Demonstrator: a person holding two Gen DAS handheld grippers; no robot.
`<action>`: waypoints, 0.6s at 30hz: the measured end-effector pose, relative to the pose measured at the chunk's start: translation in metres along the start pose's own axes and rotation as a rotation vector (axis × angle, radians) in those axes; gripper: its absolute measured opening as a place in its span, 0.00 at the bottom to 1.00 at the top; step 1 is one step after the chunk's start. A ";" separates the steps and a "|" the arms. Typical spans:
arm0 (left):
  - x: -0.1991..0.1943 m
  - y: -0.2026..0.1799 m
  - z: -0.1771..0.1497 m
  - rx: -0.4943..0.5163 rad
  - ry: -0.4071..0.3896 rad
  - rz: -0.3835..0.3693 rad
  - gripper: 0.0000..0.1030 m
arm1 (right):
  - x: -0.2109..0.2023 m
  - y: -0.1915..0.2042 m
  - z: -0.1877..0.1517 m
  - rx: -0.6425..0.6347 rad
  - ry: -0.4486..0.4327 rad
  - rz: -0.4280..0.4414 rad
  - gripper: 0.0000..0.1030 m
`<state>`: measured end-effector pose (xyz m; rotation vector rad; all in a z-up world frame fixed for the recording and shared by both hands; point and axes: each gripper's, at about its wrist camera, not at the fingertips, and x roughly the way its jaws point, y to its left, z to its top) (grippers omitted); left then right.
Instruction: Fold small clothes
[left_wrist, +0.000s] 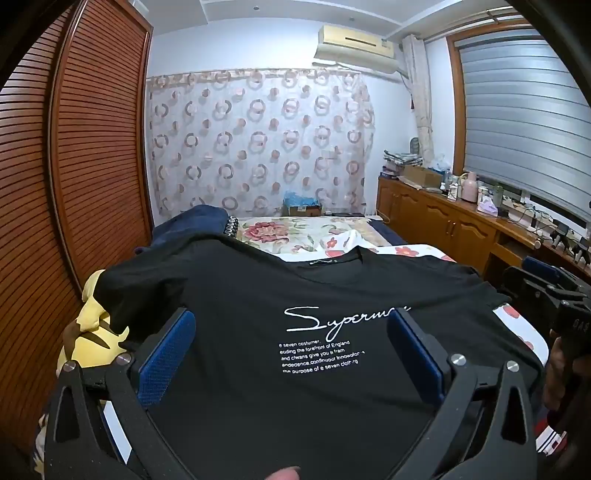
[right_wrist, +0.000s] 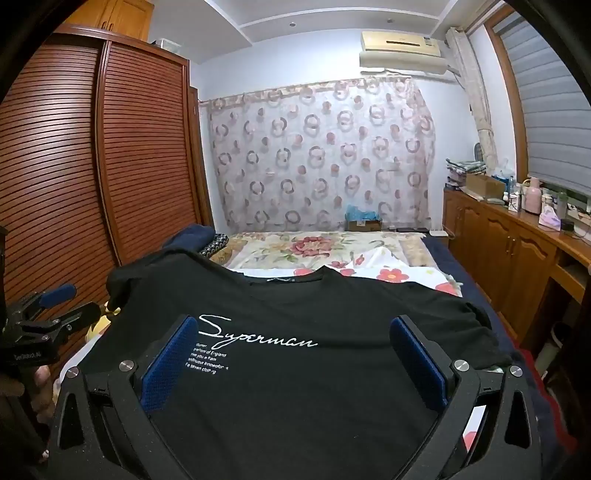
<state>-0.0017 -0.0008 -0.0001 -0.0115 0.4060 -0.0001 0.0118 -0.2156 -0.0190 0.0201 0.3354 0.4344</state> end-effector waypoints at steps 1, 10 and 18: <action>0.001 0.001 0.000 -0.016 0.009 0.004 1.00 | -0.001 -0.001 0.000 0.023 -0.011 0.006 1.00; 0.001 0.000 0.001 -0.008 0.013 0.008 1.00 | -0.001 0.002 0.000 0.006 -0.010 -0.003 1.00; 0.000 0.000 0.001 -0.007 0.012 0.009 1.00 | 0.001 -0.001 0.000 0.005 -0.010 -0.002 1.00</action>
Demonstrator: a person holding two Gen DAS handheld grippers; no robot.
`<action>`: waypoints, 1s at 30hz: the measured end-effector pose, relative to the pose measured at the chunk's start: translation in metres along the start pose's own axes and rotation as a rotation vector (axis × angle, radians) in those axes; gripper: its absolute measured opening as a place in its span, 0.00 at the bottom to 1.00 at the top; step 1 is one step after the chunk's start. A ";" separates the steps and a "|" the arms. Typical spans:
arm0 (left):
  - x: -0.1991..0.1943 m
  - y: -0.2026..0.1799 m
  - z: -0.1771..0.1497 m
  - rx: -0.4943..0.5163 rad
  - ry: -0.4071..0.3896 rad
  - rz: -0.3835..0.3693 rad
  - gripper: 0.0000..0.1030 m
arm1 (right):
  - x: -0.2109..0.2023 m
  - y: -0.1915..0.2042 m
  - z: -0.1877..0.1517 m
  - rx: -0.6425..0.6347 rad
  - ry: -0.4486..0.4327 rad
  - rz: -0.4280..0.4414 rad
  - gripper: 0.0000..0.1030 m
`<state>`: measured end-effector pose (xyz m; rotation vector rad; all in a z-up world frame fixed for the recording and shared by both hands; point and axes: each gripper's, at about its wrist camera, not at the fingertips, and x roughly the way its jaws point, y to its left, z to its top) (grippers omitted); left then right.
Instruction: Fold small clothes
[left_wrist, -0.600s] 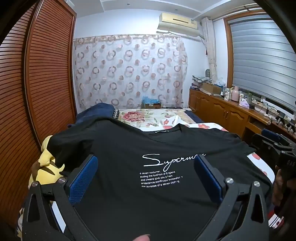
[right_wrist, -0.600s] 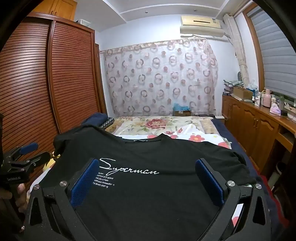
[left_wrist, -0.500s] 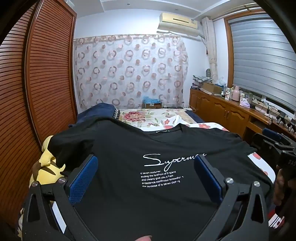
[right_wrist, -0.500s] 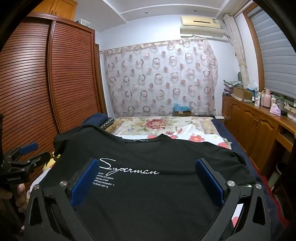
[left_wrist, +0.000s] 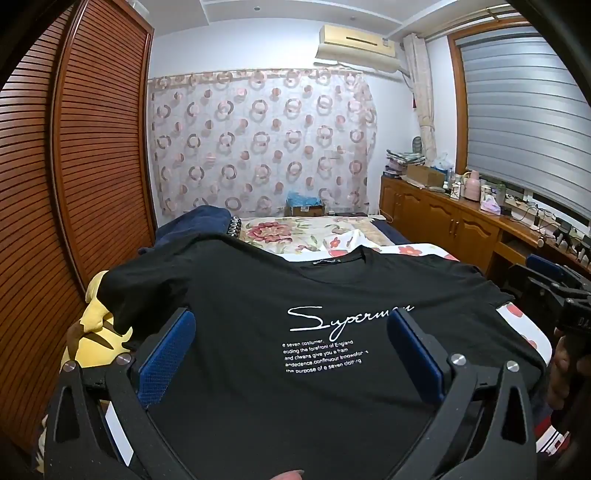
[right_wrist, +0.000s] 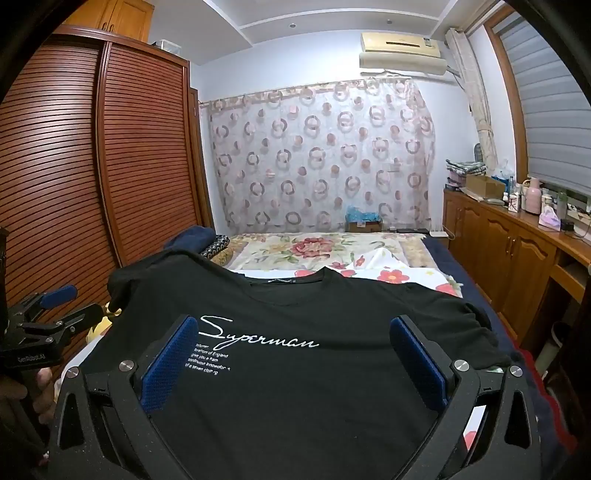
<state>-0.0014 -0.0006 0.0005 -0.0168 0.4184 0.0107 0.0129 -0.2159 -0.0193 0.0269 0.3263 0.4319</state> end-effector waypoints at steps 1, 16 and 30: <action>0.000 0.000 0.000 0.001 0.000 0.002 1.00 | 0.000 0.000 0.000 0.000 -0.001 -0.002 1.00; 0.002 0.006 0.001 0.001 0.000 0.003 1.00 | -0.004 0.000 -0.002 0.000 -0.002 -0.001 1.00; 0.000 0.013 0.002 0.006 -0.003 0.002 1.00 | -0.004 0.003 0.001 0.002 -0.007 -0.004 1.00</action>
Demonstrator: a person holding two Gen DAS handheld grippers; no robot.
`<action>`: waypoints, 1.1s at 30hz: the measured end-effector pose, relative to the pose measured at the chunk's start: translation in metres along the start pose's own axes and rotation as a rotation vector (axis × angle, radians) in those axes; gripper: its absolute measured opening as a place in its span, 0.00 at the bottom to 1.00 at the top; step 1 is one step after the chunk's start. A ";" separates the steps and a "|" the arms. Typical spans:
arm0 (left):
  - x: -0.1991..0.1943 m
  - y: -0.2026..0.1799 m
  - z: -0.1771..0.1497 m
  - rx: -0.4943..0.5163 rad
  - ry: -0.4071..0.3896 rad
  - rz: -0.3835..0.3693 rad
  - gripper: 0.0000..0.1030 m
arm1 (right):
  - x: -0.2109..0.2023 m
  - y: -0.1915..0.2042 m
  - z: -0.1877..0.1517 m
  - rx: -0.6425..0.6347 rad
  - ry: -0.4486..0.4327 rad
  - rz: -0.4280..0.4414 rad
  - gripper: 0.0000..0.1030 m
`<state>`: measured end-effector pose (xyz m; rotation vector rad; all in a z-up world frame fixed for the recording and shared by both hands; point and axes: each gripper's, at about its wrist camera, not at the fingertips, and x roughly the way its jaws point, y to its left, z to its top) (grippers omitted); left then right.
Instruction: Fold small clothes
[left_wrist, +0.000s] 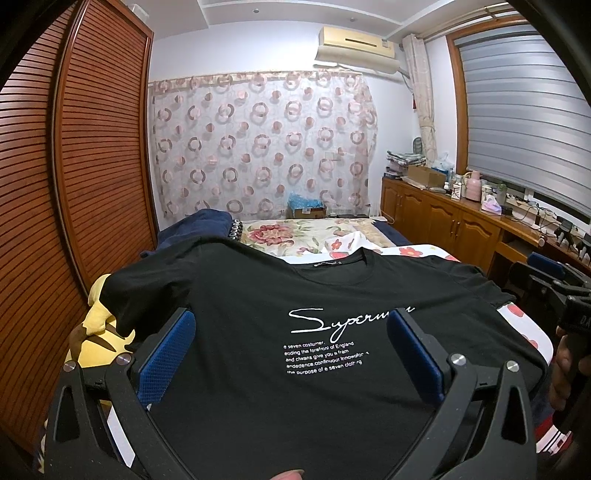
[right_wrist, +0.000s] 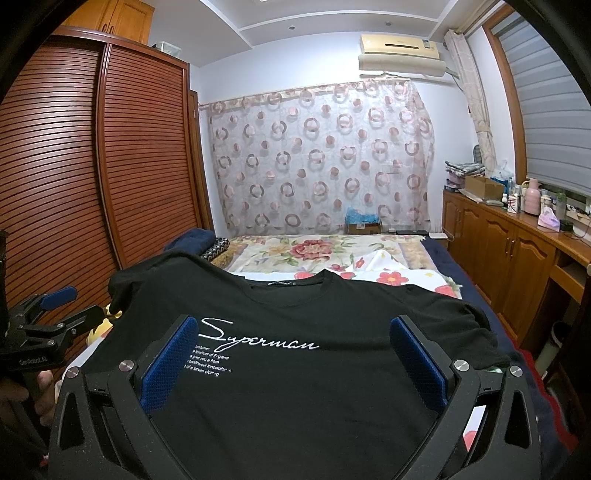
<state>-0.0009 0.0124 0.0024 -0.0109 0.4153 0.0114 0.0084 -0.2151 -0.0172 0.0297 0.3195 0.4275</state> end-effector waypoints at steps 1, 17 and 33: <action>0.000 0.000 0.000 0.000 0.001 0.001 1.00 | 0.000 0.000 0.000 -0.001 0.000 0.001 1.00; -0.001 -0.001 0.005 0.004 -0.004 0.005 1.00 | -0.001 -0.001 0.000 0.002 -0.003 0.001 1.00; -0.001 -0.001 0.005 0.007 -0.005 0.005 1.00 | 0.000 -0.001 0.000 0.002 -0.006 0.002 1.00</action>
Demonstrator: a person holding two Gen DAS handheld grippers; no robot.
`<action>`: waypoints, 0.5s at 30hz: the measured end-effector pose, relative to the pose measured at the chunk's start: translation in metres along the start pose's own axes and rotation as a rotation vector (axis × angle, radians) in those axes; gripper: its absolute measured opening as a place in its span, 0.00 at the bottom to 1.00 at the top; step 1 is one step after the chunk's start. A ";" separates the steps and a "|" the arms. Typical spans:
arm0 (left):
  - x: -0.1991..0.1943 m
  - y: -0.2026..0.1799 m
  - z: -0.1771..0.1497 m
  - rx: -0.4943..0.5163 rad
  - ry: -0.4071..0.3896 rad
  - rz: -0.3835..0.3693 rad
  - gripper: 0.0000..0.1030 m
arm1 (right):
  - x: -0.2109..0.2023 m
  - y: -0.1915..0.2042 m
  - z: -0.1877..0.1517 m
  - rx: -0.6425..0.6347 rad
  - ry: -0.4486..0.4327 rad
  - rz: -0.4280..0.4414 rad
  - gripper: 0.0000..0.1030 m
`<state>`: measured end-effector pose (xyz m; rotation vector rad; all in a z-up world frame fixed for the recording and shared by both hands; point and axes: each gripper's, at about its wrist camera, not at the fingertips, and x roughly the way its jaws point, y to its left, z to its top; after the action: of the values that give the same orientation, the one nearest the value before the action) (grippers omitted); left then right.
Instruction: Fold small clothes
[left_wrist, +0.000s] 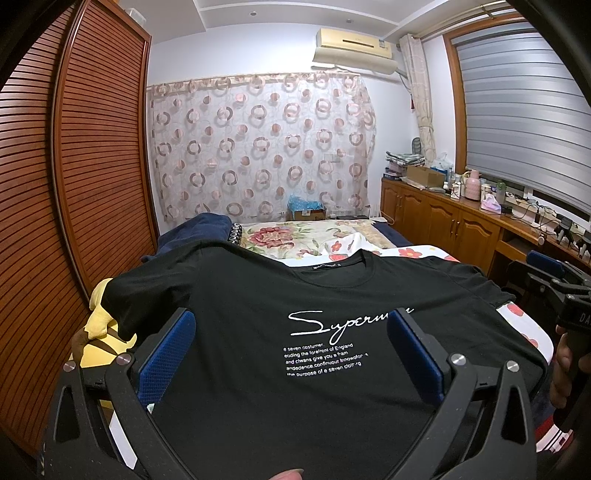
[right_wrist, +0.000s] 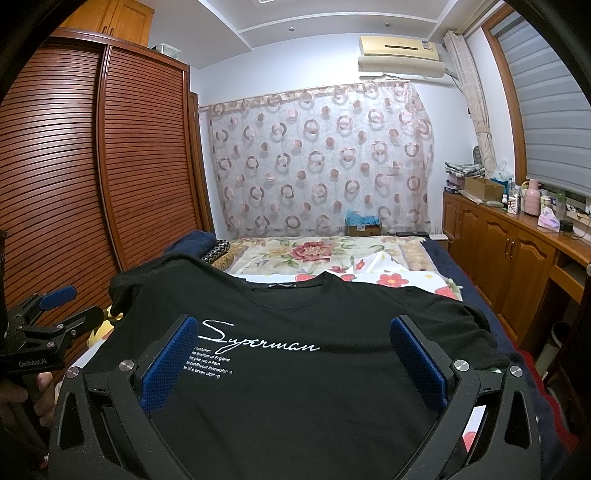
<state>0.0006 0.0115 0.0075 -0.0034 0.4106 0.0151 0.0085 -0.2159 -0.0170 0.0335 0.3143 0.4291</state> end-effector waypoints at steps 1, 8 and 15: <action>0.000 0.000 0.000 0.000 0.000 0.000 1.00 | 0.000 0.000 0.000 0.000 0.000 -0.002 1.00; 0.000 -0.002 -0.001 0.000 -0.001 -0.001 1.00 | 0.000 0.000 -0.001 0.000 -0.001 0.004 1.00; -0.005 0.003 0.010 -0.021 0.028 -0.005 1.00 | 0.011 0.000 -0.002 -0.018 0.023 0.032 1.00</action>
<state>0.0004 0.0141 0.0188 -0.0250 0.4389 0.0146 0.0173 -0.2110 -0.0219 0.0162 0.3332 0.4645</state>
